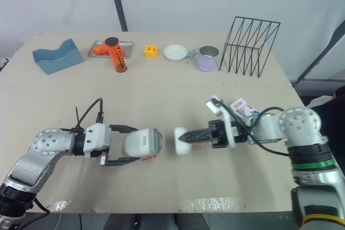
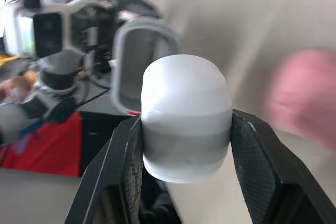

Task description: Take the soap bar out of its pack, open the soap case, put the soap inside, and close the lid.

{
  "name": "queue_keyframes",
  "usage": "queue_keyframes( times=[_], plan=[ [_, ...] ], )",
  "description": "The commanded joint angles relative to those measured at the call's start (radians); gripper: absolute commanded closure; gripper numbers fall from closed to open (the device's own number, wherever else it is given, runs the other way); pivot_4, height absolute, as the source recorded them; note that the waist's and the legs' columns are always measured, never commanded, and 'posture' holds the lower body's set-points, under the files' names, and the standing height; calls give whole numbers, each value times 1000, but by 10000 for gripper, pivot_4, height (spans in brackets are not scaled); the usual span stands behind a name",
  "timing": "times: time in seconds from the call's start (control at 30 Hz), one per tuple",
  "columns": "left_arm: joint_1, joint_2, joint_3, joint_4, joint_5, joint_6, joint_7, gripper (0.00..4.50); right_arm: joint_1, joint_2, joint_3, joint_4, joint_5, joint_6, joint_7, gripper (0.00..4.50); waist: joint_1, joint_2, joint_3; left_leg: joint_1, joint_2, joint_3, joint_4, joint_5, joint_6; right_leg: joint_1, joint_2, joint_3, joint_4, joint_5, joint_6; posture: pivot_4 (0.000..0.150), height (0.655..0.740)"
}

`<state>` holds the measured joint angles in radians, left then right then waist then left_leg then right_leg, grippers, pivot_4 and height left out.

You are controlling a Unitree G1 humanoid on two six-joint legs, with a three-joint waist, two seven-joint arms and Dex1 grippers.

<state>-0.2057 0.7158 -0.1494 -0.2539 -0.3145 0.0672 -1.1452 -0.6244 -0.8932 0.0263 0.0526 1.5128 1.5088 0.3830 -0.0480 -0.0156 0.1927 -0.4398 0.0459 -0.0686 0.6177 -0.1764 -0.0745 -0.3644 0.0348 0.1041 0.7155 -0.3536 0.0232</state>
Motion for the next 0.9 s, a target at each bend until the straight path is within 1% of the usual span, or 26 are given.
queue_keyframes(
  times=[0.03,0.07,0.13,0.2,0.27,0.33,0.5,0.73,0.8,0.83,0.9],
  plan=[
    [-6,17,24,-2,-10,-1,-13,10233,-86,-142,-15,-3,-194,-55,163,25115,0,2,1,0,0,1,0,0,0,0,0,1,0,0,0,1500,7400],
    [-6,18,24,0,-10,0,-15,10233,-96,-172,10,-15,-250,-78,212,25115,0,2,1,0,0,1,0,0,0,-1,0,1,0,0,0,1500,7400],
    [-8,18,21,5,-10,-1,-19,10233,-104,-274,125,-80,-427,-175,343,25115,0,2,1,0,1,1,0,0,0,-1,0,0,0,0,0,1500,7400],
    [-14,14,18,12,-7,-2,-22,10233,-110,-336,217,-113,-571,-264,451,25115,0,2,1,0,1,1,-1,0,0,-2,0,0,-1,0,0,1500,7400],
    [-19,9,13,16,-4,-2,-22,10233,-113,-369,289,-134,-690,-338,534,25115,-1,2,1,0,2,2,-1,0,0,-2,0,0,-1,0,0,1500,7400],
    [-20,5,10,16,-4,-1,-21,10233,-115,-379,334,-144,-775,-387,586,25115,-1,2,1,0,1,2,-1,0,0,-2,0,1,0,0,0,1500,7400],
    [-17,0,6,11,-2,1,-18,10233,-102,-343,390,-118,-954,-482,650,25115,0,2,1,0,1,2,-1,0,0,-2,-1,0,0,0,0,1500,7400],
    [-8,3,12,1,-5,6,-12,10233,-80,-298,382,-116,-1056,-513,717,25115,0,2,1,0,0,2,0,0,0,-2,-2,-1,0,1,-1,1500,7400],
    [-6,4,13,-2,-5,7,-10,10233,-73,-289,371,-115,-1070,-519,729,15727,0,2,1,1,0,1,0,0,0,-1,-2,-1,0,1,-1,1500,7400],
    [-5,5,13,-3,-4,7,-9,10233,-71,-285,365,-114,-1075,-522,734,14450,0,2,1,0,0,1,0,0,0,-1,-2,-1,0,1,-1,1500,7400],
    [-2,6,14,-5,-5,7,-9,10233,-67,-275,347,-116,-1076,-520,745,5935,0,2,1,0,0,1,0,0,0,-1,-2,-1,0,1,-1,1500,7400]
  ],
)
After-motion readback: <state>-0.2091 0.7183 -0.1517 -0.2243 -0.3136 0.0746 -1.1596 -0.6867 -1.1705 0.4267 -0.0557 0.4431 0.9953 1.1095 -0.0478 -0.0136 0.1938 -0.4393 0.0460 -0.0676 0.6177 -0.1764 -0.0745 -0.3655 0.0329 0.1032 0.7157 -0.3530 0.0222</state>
